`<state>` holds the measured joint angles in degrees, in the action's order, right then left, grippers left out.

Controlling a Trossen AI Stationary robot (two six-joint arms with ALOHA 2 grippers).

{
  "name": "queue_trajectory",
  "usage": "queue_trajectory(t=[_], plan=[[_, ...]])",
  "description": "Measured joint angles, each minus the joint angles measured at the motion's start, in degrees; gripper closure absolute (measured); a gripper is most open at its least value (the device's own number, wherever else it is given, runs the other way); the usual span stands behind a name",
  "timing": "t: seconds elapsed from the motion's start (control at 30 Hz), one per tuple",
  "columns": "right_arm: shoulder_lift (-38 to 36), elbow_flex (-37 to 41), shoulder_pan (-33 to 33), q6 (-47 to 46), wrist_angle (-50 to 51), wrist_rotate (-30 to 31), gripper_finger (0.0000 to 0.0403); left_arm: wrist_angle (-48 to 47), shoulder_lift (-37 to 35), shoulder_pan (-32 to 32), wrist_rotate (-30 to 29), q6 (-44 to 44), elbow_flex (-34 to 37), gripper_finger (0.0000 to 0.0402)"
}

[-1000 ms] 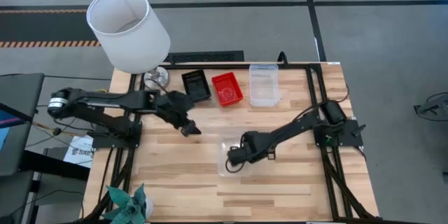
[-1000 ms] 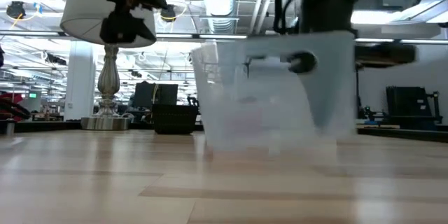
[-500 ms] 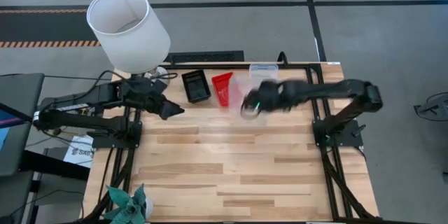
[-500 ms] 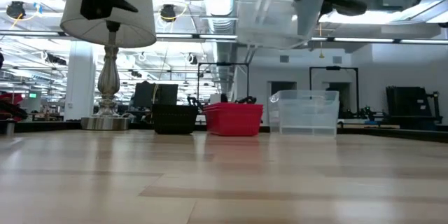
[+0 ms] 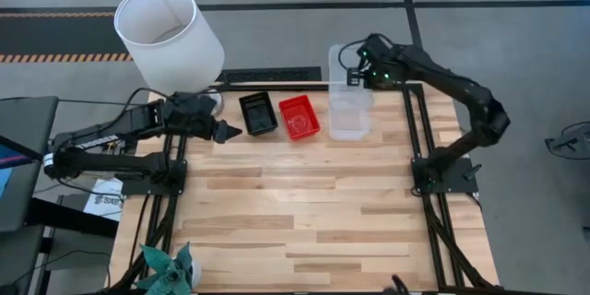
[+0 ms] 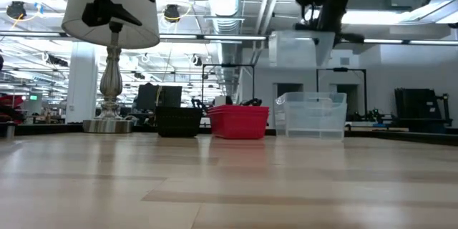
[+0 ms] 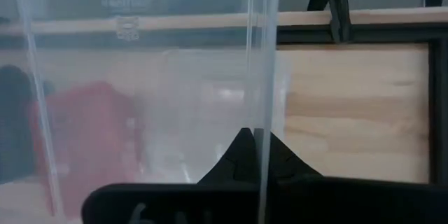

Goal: Stack baskets by color
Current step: Stack the bottom transparent bin on the top transparent bin

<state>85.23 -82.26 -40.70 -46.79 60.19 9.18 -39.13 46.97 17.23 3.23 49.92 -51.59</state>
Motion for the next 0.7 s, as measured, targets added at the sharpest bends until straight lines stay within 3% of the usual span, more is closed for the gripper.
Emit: queue_trajectory(t=[0.17, 0.5, 0.7], plan=[[4.08, 0.07, -4.73, 8.76, 0.42, -6.70, 0.0402, -0.02, -0.01, 1.95, -0.70, 0.27, 0.00, 0.0150], [4.28, 0.17, -4.99, 10.42, 3.01, -6.27, 0.0403, -0.03, -0.08, 4.74, -1.15, 0.25, 0.00, 0.0150], [0.42, 11.08, -3.55, 6.82, -4.09, -7.03, 0.0403, -0.01, -0.08, 5.08, -2.15, 0.24, 0.00, 0.0150]])
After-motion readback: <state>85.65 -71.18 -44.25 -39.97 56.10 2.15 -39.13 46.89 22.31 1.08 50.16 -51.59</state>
